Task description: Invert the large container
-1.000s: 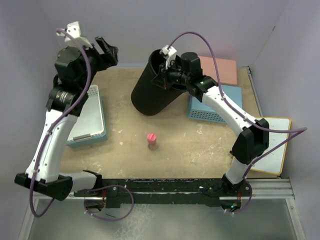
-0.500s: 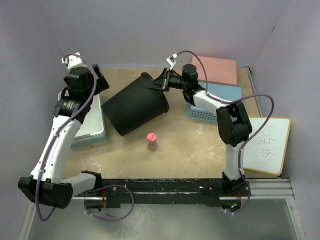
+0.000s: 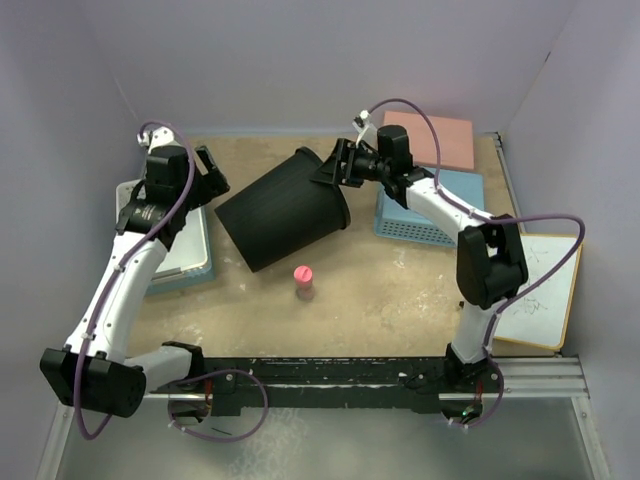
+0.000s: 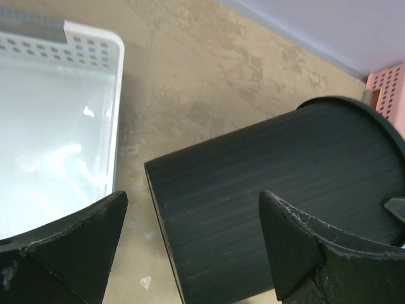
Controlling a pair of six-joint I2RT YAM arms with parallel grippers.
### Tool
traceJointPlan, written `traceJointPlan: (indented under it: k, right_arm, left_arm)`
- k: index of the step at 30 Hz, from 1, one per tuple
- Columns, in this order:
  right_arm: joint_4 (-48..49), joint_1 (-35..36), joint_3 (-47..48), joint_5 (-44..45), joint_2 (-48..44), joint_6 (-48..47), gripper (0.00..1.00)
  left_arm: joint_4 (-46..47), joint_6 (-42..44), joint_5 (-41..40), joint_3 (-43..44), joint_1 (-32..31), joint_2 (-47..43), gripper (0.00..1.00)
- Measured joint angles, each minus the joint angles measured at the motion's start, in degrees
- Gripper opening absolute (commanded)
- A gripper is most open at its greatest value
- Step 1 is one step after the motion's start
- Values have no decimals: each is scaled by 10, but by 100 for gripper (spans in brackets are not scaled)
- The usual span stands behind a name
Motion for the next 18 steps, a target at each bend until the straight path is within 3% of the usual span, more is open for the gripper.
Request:
traceJointPlan:
  k: [10, 18]
  right_arm:
    - [-149, 0, 3, 119, -80, -137, 80]
    - [-181, 1, 7, 154, -94, -179, 74]
  left_arm:
    - [-27, -61, 34, -72, 1, -68, 82]
    - [9, -120, 98, -160, 3, -97, 82]
